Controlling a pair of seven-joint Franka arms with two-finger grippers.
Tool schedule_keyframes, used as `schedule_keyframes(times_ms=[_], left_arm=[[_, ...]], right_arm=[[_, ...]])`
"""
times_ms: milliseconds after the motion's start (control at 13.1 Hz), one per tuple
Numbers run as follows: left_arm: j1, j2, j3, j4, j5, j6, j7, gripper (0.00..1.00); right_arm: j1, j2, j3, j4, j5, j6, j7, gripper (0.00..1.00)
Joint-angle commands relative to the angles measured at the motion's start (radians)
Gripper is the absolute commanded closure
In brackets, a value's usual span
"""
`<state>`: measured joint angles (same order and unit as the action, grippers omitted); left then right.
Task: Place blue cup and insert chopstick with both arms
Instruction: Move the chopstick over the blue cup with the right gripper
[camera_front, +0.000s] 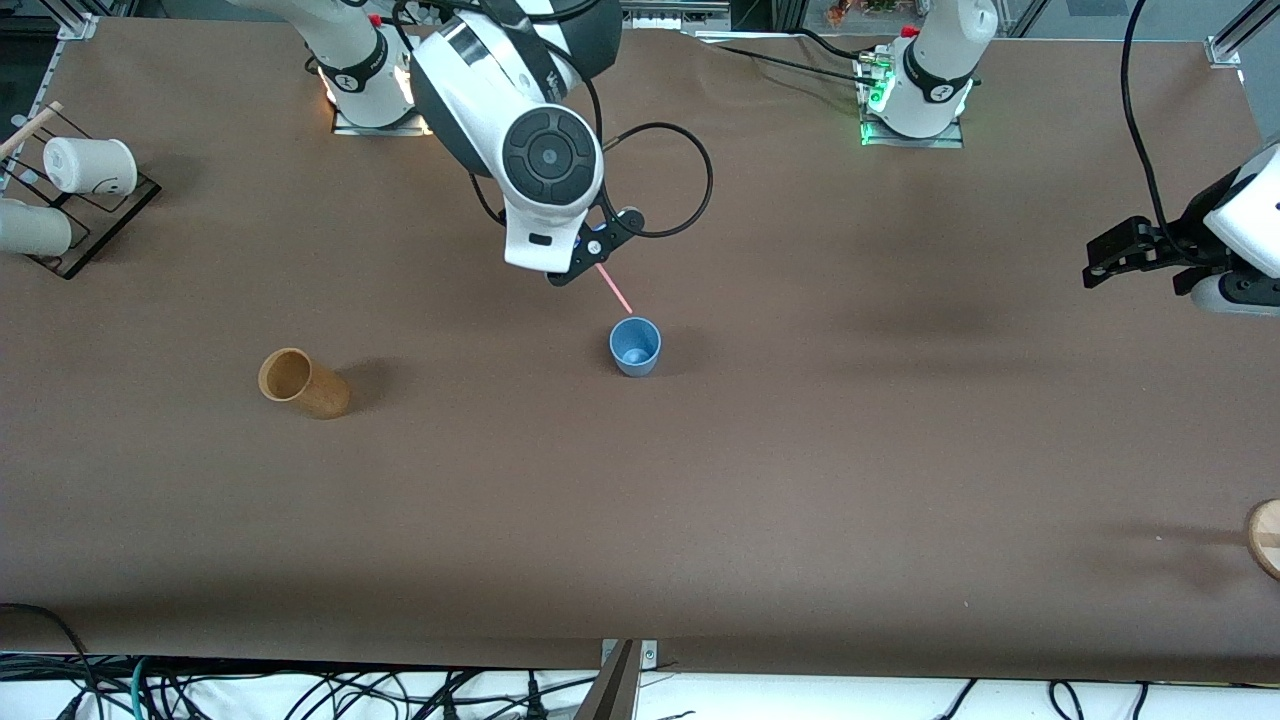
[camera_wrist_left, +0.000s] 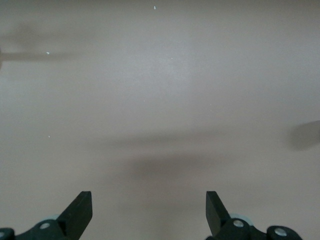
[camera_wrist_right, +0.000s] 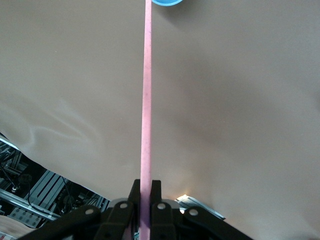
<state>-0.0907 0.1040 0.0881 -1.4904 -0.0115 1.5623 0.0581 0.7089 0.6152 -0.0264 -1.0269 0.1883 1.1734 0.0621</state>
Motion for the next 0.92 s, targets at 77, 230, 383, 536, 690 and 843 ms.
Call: schedule_keyframes(times_ms=[77,230,383,536,690,843], left_arm=[[0.003,0.0,-0.001,0.004,-0.002,-0.011,-0.003,0.0],[0.003,0.0,-0.001,0.004,-0.002,-0.011,-0.003,0.0],[0.003,0.0,-0.001,0.004,-0.004,-0.011,-0.003,0.0],[0.003,0.0,-0.001,0.002,-0.004,-0.011,-0.003,0.0],[0.003,0.0,-0.001,0.002,-0.002,-0.011,-0.003,0.0],[0.003,0.0,-0.001,0.002,-0.002,-0.011,-0.003,0.0]], right_arm=[[0.018,0.046,0.003,0.039,-0.012,0.017,0.013,1.0],[0.02,0.069,0.003,0.039,-0.018,0.02,0.013,1.0],[0.023,0.08,0.008,0.039,-0.059,0.017,-0.005,1.0],[0.033,0.083,0.008,0.038,-0.101,0.003,-0.05,1.0],[0.046,0.092,0.006,0.038,-0.109,0.005,-0.051,1.0],[0.05,0.107,0.006,0.038,-0.109,0.012,-0.053,1.0]])
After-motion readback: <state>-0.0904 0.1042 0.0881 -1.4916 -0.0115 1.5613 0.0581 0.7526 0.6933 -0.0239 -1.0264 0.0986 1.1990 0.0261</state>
